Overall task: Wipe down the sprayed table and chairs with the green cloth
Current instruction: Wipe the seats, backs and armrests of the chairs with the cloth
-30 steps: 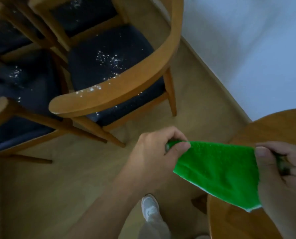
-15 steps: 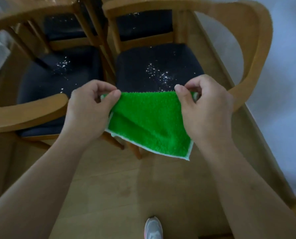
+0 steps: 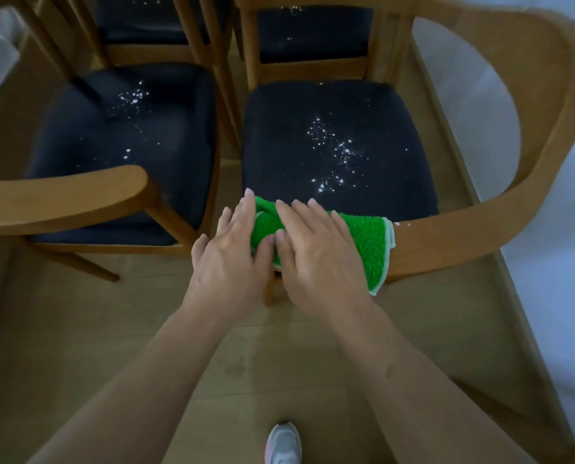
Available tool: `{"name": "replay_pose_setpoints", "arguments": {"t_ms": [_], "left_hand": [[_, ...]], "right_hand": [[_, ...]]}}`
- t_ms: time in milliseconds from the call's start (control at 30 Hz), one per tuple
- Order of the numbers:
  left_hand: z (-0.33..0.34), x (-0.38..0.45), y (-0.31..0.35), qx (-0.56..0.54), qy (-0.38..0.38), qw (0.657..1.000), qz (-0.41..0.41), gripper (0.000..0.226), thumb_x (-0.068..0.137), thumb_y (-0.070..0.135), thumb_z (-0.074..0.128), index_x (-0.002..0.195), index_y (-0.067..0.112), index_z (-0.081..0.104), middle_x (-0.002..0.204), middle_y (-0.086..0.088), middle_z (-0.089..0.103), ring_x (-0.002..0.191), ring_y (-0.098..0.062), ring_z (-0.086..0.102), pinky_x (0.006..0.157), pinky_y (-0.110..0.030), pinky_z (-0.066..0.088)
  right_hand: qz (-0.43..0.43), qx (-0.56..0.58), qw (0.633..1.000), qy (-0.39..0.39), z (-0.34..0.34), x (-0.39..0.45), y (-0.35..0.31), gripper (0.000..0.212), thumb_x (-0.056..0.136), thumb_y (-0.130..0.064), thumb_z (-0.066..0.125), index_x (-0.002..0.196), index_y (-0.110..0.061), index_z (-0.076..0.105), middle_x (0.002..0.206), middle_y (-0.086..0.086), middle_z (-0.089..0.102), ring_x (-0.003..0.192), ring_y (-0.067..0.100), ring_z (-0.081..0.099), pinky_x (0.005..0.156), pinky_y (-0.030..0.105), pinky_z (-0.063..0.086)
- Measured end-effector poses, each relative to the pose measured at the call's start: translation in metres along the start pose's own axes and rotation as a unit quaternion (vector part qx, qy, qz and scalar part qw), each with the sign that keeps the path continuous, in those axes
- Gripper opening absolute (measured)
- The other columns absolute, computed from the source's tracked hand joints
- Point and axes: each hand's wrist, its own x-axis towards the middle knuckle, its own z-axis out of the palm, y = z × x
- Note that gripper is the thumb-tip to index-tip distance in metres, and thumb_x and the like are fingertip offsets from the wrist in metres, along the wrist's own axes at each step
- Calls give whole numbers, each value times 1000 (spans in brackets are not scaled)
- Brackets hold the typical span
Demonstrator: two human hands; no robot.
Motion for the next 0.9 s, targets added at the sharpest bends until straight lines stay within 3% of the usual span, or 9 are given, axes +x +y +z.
{"name": "replay_pose_setpoints", "arguments": {"t_ms": [100, 200, 333, 433, 567, 667, 733, 800, 900], "left_hand": [[-1, -10, 6, 56, 39, 997, 40, 48, 101, 23, 42, 148, 18, 34, 154, -2, 33, 144, -21, 25, 116, -45, 19], [-1, -25, 8, 54, 81, 993, 65, 40, 95, 9, 57, 135, 11, 54, 140, -12, 51, 133, -28, 44, 108, -37, 26], [4, -39, -1, 67, 78, 992, 74, 43, 88, 5, 64, 130, 8, 58, 136, -10, 52, 129, -30, 48, 107, -48, 33], [1, -39, -9, -24, 107, 993, 53, 46, 87, -1, 61, 131, 10, 57, 136, 4, 41, 134, -19, 35, 110, -43, 25], [-2, -21, 2, -51, 116, 990, 62, 44, 94, 5, 50, 137, 13, 51, 144, 4, 39, 138, -8, 21, 115, -35, 17], [0, 4, 17, -81, 112, 987, 80, 38, 96, 8, 47, 133, 12, 55, 137, -5, 55, 135, -14, 40, 114, -33, 26], [0, 22, 22, -113, 124, 983, 69, 35, 97, 11, 46, 130, 15, 57, 118, 1, 66, 106, -11, 62, 92, -16, 47], [2, 41, 24, -147, 111, 983, 11, 31, 100, 18, 42, 127, 21, 58, 107, 13, 61, 82, 3, 56, 66, 0, 43], [12, 56, 25, -164, 110, 977, -80, 29, 102, 26, 35, 119, 24, 59, 94, 12, 62, 73, -2, 55, 60, -17, 47]], "right_hand": [[17, 19, 1000, 7, -6, 2, -5, 40, 102, -33, 31, 131, -20, 55, 135, 3, 56, 134, 23, 40, 111, 38, 23], [20, 40, 994, 101, -14, 20, -13, 27, 94, -29, 35, 79, -19, 55, 78, -2, 60, 78, 25, 55, 70, 38, 43], [-20, -59, 998, 4, -1, 29, -9, 35, 101, -37, 28, 106, -22, 59, 96, -1, 65, 88, 27, 59, 76, 39, 37], [-17, -97, 995, 6, 4, 24, -5, 42, 101, -43, 24, 116, -24, 58, 101, 0, 66, 91, 28, 59, 77, 40, 33], [-38, -128, 991, 18, 1, 23, 5, 48, 98, -46, 19, 103, -22, 60, 95, 1, 67, 86, 28, 61, 72, 39, 35], [-16, -149, 989, 0, -12, 22, 32, 41, 99, -44, 16, 79, -26, 47, 87, 2, 67, 80, 29, 61, 68, 38, 29], [9, -165, 986, -2, -26, 21, 58, 43, 97, -42, 13, 68, -25, 39, 80, 5, 67, 74, 31, 62, 65, 37, 27], [39, -194, 980, 6, -39, 20, 83, 46, 97, -38, 11, 64, -23, 40, 73, 9, 66, 70, 35, 60, 62, 37, 27], [80, -204, 975, 34, -44, 20, 104, 50, 97, -38, 17, 56, -20, 40, 62, 7, 55, 66, 35, 55, 62, 36, 26]]}}
